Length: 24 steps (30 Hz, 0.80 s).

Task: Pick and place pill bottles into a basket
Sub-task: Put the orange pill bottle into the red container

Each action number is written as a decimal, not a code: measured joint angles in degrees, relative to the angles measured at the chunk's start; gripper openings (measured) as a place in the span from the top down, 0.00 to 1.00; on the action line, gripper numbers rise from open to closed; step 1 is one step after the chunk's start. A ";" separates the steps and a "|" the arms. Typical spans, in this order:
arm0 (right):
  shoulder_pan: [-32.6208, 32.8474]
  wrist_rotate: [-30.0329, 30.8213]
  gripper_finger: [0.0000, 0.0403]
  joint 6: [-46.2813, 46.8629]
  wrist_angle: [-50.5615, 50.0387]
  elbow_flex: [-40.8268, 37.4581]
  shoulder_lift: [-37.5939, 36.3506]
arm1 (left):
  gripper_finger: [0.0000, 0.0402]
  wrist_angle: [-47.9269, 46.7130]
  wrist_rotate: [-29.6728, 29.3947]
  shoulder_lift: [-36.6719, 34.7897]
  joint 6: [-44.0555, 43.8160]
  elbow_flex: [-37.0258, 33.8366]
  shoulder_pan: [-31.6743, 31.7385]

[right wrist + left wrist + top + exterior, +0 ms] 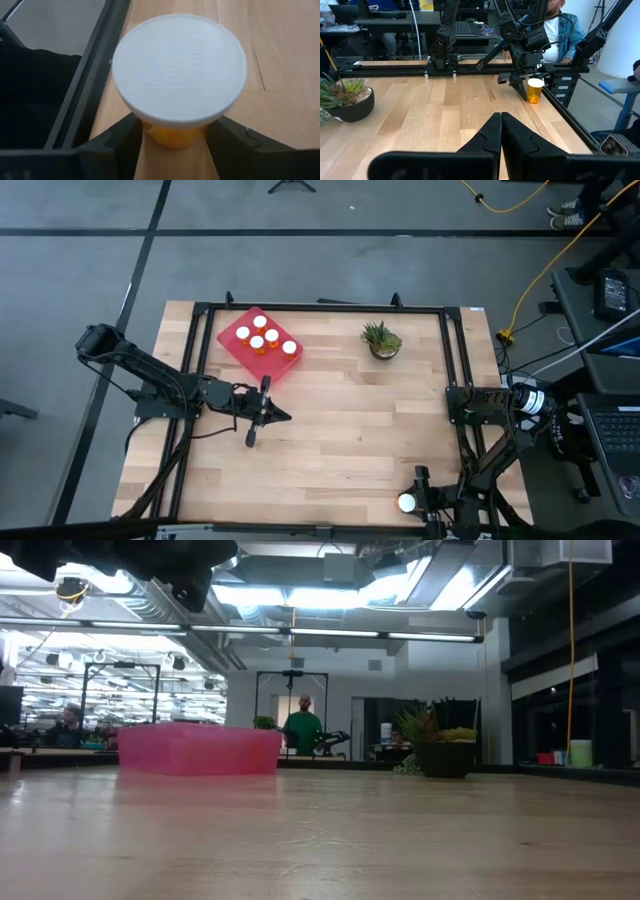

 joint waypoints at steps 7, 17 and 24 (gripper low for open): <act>0.00 -0.04 0.51 0.13 0.07 0.00 -0.02 | 0.99 0.00 0.00 0.00 0.00 0.00 0.00; -1.47 -3.08 0.52 -0.75 -3.26 -0.17 -4.16 | 1.00 0.00 0.00 0.00 0.02 0.02 0.01; -3.62 -0.98 0.52 -4.74 -3.16 -0.15 -4.67 | 0.98 -0.04 0.00 0.00 0.02 0.02 0.01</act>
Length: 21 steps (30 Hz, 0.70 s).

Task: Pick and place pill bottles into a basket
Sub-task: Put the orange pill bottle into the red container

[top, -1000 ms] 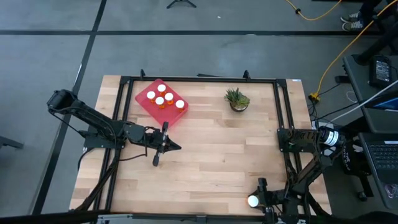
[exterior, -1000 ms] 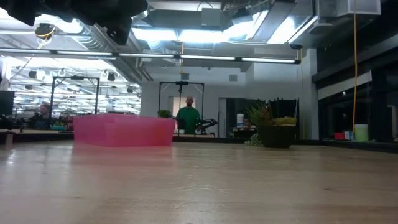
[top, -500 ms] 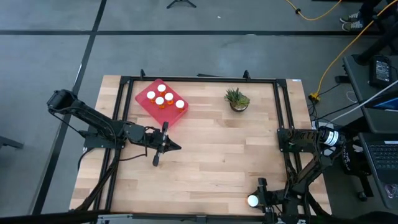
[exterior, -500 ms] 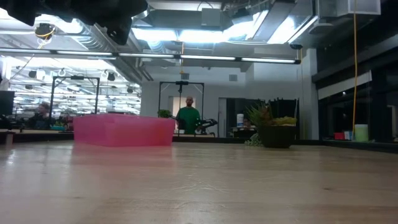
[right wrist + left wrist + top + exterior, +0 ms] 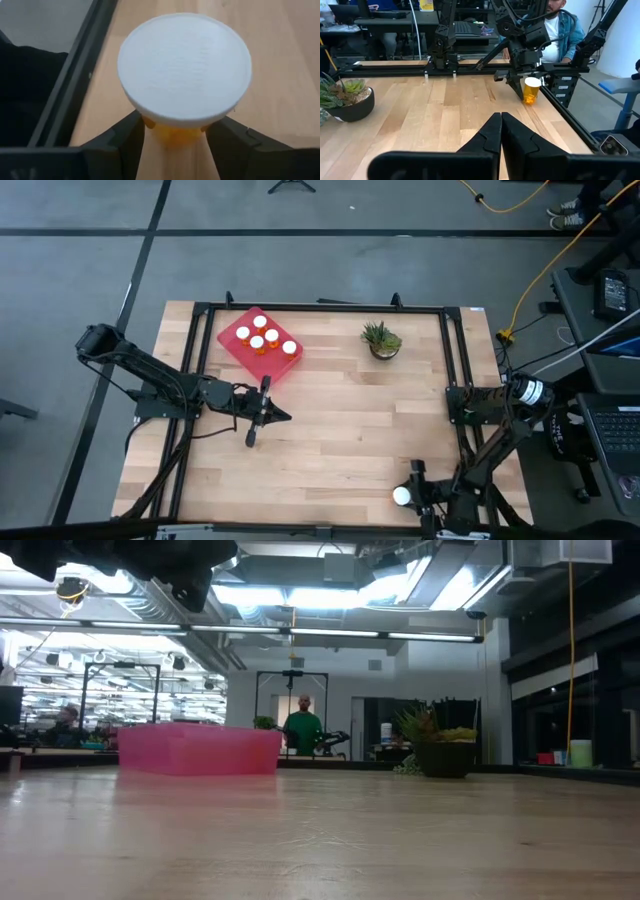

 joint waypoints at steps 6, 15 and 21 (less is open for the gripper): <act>-2.64 0.35 0.52 -5.81 1.61 0.04 -2.19 | 0.99 0.00 0.00 0.00 0.00 0.00 0.01; -8.77 -4.59 0.52 -16.18 -1.12 0.13 -11.00 | 0.97 -0.13 0.00 -0.02 0.00 0.00 0.01; -14.69 -6.47 0.52 -20.97 -1.78 -2.88 -19.53 | 0.97 -0.22 0.00 -0.02 0.01 0.00 0.01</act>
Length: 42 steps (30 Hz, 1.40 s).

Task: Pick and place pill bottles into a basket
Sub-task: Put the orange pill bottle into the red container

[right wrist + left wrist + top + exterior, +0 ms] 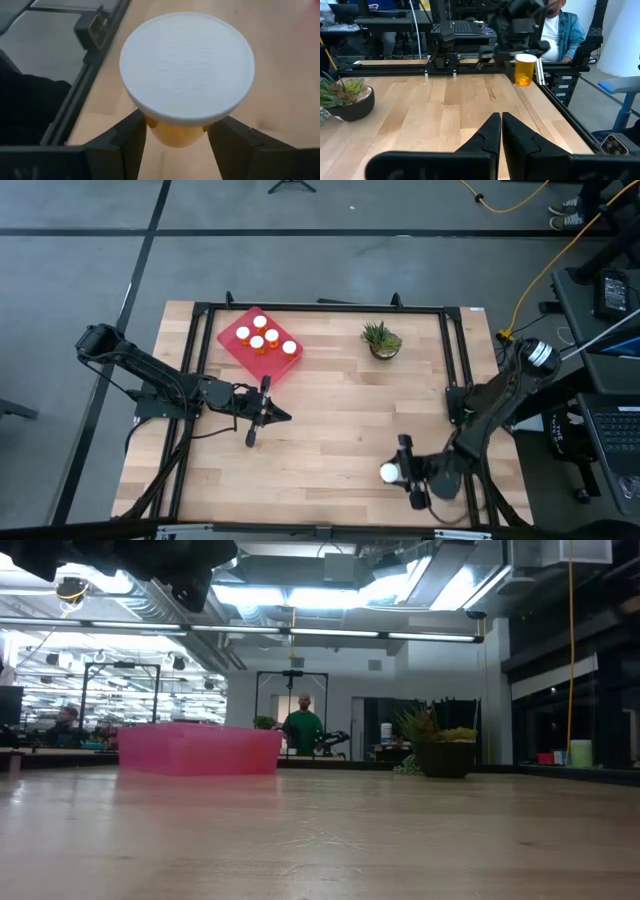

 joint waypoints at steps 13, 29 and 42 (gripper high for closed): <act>-19.16 -13.29 0.52 -18.10 1.81 -3.49 -9.43 | 0.84 -0.39 -3.56 0.00 2.38 0.02 -0.02; -43.04 -33.90 0.52 -32.94 9.54 -3.49 -9.41 | 0.39 0.42 -17.07 0.00 8.16 0.02 -0.01; -53.02 -41.12 0.52 -35.47 10.37 -3.46 -9.41 | 0.39 1.37 -20.53 0.78 -1.30 0.02 6.17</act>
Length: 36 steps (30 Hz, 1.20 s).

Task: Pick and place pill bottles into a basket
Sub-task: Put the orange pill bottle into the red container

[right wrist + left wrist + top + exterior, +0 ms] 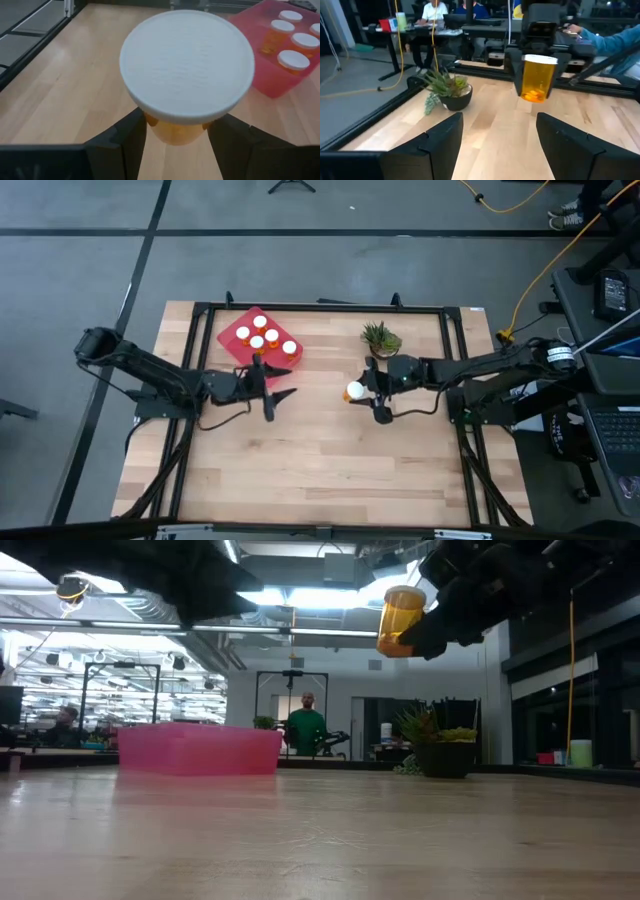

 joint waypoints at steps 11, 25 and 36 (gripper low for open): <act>-0.29 -0.18 0.52 1.13 0.52 0.81 0.03 | 0.39 9.56 15.84 14.62 0.29 5.16 11.64; -1.01 -0.22 0.52 -0.11 -0.59 1.53 0.04 | 0.39 9.19 24.29 28.40 7.95 19.91 12.00; -1.01 -0.29 0.52 -0.37 -0.65 1.53 0.04 | 0.39 8.54 26.95 28.65 5.27 21.18 11.73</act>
